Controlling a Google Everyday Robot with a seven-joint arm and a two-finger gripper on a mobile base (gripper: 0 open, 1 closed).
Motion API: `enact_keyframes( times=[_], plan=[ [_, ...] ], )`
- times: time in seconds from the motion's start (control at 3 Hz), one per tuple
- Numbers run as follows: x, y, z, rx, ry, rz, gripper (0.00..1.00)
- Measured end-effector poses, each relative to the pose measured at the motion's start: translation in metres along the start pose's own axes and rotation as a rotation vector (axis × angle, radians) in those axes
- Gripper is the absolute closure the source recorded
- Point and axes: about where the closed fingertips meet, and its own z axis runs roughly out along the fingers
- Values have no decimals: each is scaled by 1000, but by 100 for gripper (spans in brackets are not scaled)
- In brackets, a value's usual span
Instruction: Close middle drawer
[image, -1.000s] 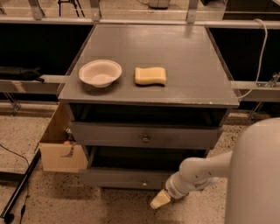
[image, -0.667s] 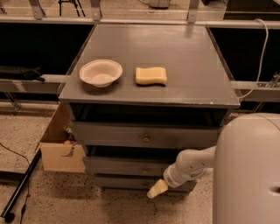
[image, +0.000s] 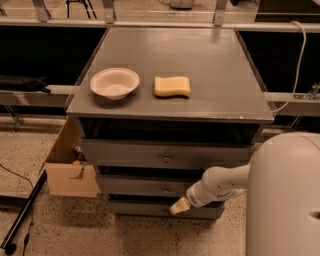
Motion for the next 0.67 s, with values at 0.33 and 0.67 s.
enact_keyframes(
  times=[0.33,0.67],
  plan=[
    [0,0,0,0,0,0,0],
    [0,0,0,0,0,0,0]
  ],
)
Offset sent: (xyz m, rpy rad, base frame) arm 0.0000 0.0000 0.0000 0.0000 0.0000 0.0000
